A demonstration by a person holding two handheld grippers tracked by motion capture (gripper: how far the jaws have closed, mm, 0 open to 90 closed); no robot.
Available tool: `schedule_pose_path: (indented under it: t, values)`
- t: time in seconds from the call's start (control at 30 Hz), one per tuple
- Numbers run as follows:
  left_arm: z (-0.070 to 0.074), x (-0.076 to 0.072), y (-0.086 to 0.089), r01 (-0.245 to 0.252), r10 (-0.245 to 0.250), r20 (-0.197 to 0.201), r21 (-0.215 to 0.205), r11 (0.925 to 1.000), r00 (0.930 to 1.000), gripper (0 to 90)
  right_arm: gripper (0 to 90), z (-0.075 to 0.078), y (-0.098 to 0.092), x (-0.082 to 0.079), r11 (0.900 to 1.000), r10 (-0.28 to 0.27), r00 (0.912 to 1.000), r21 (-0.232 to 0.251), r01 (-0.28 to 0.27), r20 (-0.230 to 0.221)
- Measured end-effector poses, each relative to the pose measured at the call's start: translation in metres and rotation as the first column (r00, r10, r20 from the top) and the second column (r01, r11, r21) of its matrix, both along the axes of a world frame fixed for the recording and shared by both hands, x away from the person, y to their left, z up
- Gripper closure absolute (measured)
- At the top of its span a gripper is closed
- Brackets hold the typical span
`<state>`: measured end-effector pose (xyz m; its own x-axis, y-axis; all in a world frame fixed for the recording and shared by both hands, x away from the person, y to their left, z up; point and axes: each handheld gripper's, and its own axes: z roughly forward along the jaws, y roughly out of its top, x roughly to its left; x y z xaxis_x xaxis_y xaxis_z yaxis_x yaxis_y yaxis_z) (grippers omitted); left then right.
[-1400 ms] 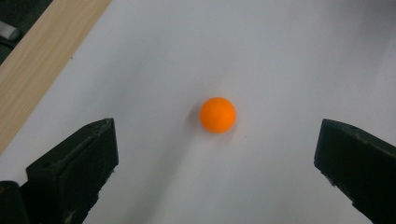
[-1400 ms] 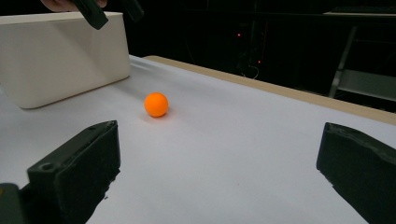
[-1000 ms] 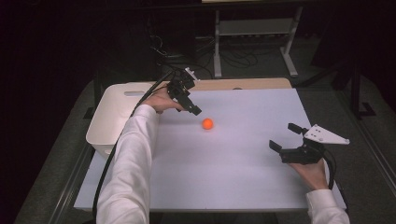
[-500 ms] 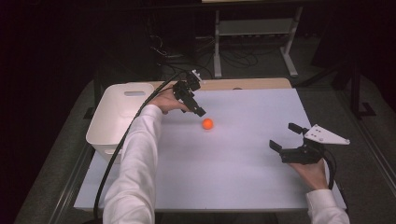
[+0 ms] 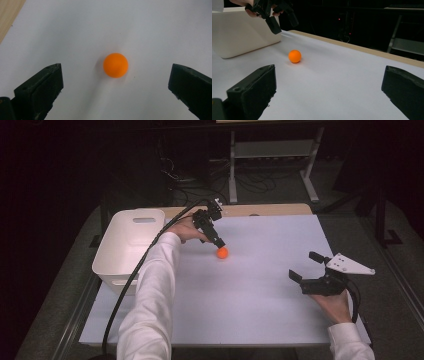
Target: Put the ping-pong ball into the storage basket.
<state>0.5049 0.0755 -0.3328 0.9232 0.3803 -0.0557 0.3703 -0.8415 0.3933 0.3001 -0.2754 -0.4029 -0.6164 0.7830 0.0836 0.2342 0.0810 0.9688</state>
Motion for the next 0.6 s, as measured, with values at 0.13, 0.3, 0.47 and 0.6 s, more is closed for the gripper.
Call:
schedule_pose_path:
  t: [0.13,0.3,0.47,0.6]
  values:
    - [-0.005,-0.001,-0.003,0.012,-0.012,-0.003,0.02,0.9997,0.9999,0.0,0.0,0.0,0.001,0.0,1.0,0.004,1.0,-0.001,-0.004,-0.002]
    - [-0.016,0.0,-0.006,0.024,-0.024,-0.016,0.046,0.9986,0.9996,0.0,0.0,-0.001,0.002,0.0,1.0,0.008,1.0,-0.002,-0.008,-0.006]
    - [-0.023,0.0,-0.009,0.039,-0.038,-0.022,0.05,0.998,0.999,0.0,0.0,0.0,0.002,0.0,1.0,0.007,0.9999,0.004,-0.007,-0.007]
    - [-0.026,0.0,-0.011,0.053,-0.051,-0.027,0.058,0.9969,0.9983,0.0,0.0,0.0,0.002,-0.001,1.0,0.01,1.0,0.006,-0.01,0.0]
